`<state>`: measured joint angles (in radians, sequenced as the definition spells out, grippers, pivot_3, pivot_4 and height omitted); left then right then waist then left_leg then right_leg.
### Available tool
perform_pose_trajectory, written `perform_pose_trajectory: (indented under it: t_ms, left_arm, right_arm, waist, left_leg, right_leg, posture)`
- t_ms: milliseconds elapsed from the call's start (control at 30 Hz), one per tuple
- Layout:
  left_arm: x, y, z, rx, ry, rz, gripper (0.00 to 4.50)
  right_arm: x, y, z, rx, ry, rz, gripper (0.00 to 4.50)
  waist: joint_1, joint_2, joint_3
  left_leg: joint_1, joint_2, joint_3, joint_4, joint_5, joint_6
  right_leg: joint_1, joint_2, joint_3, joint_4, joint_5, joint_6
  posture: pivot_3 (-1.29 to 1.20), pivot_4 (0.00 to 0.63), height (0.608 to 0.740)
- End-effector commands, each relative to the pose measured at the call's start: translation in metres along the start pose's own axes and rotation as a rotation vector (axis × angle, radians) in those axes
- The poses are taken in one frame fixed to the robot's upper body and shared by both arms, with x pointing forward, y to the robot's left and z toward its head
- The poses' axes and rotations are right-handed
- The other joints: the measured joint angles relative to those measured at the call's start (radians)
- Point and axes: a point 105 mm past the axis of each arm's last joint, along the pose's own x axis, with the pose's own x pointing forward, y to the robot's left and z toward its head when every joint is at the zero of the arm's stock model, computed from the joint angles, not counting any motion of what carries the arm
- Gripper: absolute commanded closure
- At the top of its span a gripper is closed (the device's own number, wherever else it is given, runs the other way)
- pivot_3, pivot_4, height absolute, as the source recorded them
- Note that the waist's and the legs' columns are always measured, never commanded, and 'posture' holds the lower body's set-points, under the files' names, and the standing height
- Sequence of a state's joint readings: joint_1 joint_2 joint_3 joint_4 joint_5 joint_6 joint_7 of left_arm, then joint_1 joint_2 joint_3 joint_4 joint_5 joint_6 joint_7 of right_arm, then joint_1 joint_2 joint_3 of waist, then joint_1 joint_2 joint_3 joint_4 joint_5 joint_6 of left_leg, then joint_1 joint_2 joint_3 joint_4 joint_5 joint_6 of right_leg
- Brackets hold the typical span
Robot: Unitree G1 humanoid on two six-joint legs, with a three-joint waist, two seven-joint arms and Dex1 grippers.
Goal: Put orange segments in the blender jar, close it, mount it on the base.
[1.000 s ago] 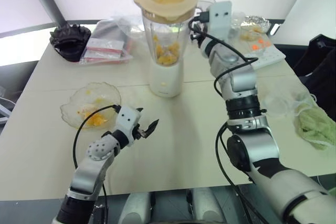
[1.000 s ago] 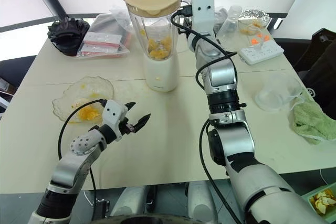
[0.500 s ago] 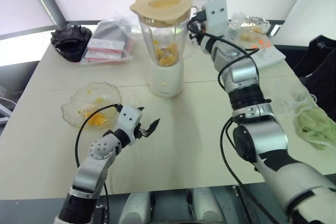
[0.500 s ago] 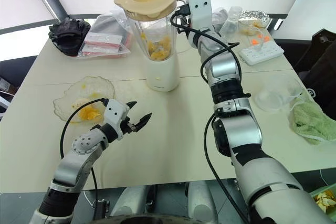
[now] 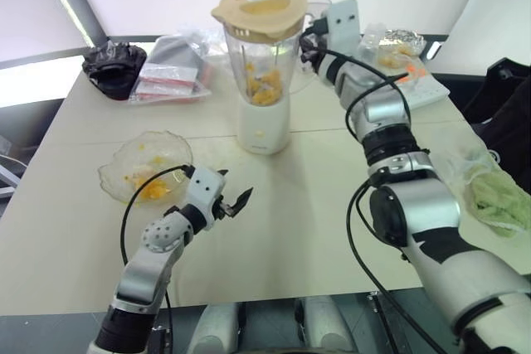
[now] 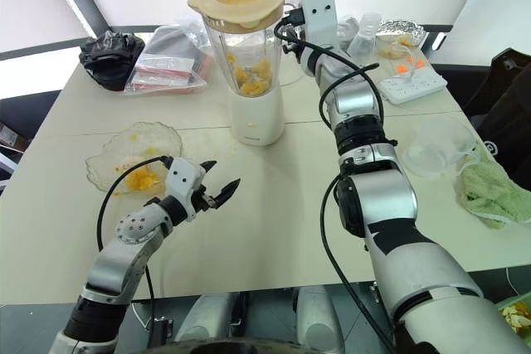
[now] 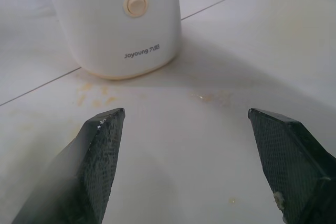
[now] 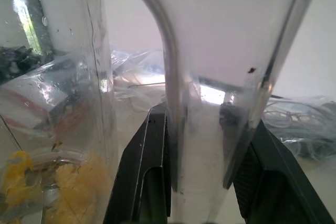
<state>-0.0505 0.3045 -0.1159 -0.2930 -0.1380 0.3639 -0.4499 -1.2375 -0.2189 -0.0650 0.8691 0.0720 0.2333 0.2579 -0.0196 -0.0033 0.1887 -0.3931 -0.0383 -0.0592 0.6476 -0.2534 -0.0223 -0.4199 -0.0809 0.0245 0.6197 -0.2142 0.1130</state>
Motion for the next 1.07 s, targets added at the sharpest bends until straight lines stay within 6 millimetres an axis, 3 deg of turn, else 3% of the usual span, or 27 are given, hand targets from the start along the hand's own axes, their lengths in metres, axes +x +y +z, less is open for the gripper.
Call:
perform_pose_trajectory:
  t_ms: [33,167,400,533,667,800,933,1067]
  left_arm:
    - [0.002,-0.002,0.010,0.031,-0.041,-0.009,0.54]
    - [0.002,-0.002,0.010,0.033,-0.041,-0.011,0.54]
    - [0.002,-0.002,0.010,0.029,-0.044,-0.015,0.54]
    - [0.001,0.001,0.014,0.009,-0.051,-0.021,0.54]
    - [-0.004,0.006,0.020,0.002,-0.066,-0.031,0.54]
    - [-0.013,0.015,0.028,0.002,-0.078,-0.032,0.54]
    - [-0.029,0.030,0.054,0.000,-0.127,-0.028,0.54]
    - [-0.043,0.041,0.073,0.004,-0.157,-0.017,0.54]
  right_arm:
    - [-0.002,-0.007,-0.016,-0.022,0.074,-0.006,2.25]
    - [-0.002,-0.013,-0.015,-0.066,0.066,-0.040,0.23]
    - [-0.008,-0.020,-0.025,-0.079,0.088,-0.047,0.23]
    - [-0.027,-0.026,-0.041,-0.096,0.130,0.028,0.23]
    - [-0.063,-0.028,-0.041,-0.117,0.123,0.177,0.23]
    - [-0.110,-0.027,-0.028,-0.109,0.090,0.341,0.23]
    - [-0.177,-0.042,-0.018,-0.147,0.114,0.482,0.23]
    - [-0.211,-0.054,-0.013,-0.069,0.145,0.484,0.23]
  waist:
    - [0.000,0.000,0.000]
    - [-0.002,0.000,0.000]
    - [-0.003,0.000,0.000]
    - [0.006,0.000,0.000]
    - [0.007,0.000,0.000]
    - [0.000,0.000,0.001]
    - [0.011,-0.001,0.001]
    - [0.008,-0.001,0.001]
  left_leg:
    - [0.000,0.000,0.000,0.000,0.000,0.000]
    - [-0.001,0.000,0.000,-0.001,0.000,0.000]
    - [-0.005,0.000,0.001,-0.001,0.000,0.000]
    - [-0.005,0.000,0.000,-0.001,0.000,0.000]
    - [-0.009,0.000,0.000,0.001,0.000,0.000]
    - [-0.010,0.000,-0.001,0.000,0.000,0.000]
    - [-0.012,0.001,-0.001,0.001,0.000,0.000]
    - [-0.011,0.002,-0.001,0.003,0.000,0.000]
  right_leg:
    - [0.000,0.000,0.000,0.000,0.000,0.000]
    - [-0.002,0.000,0.001,0.000,0.000,0.000]
    - [-0.006,0.000,0.001,0.000,0.001,0.001]
    - [-0.005,0.000,0.000,-0.001,0.001,0.001]
    - [-0.007,0.000,-0.001,-0.002,0.001,0.001]
    - [-0.009,0.000,-0.001,-0.002,0.001,0.002]
    - [-0.008,0.000,-0.004,-0.003,0.000,0.002]
    - [-0.007,0.000,-0.003,-0.005,-0.001,-0.001]
  posture:
    - [0.00,0.150,0.740]
    - [0.00,0.150,0.740]
    - [0.00,0.150,0.740]
    - [0.00,0.150,0.740]
    - [0.00,0.150,0.740]
    - [0.00,0.150,0.740]
    - [0.00,0.150,0.740]
    - [0.00,0.150,0.740]
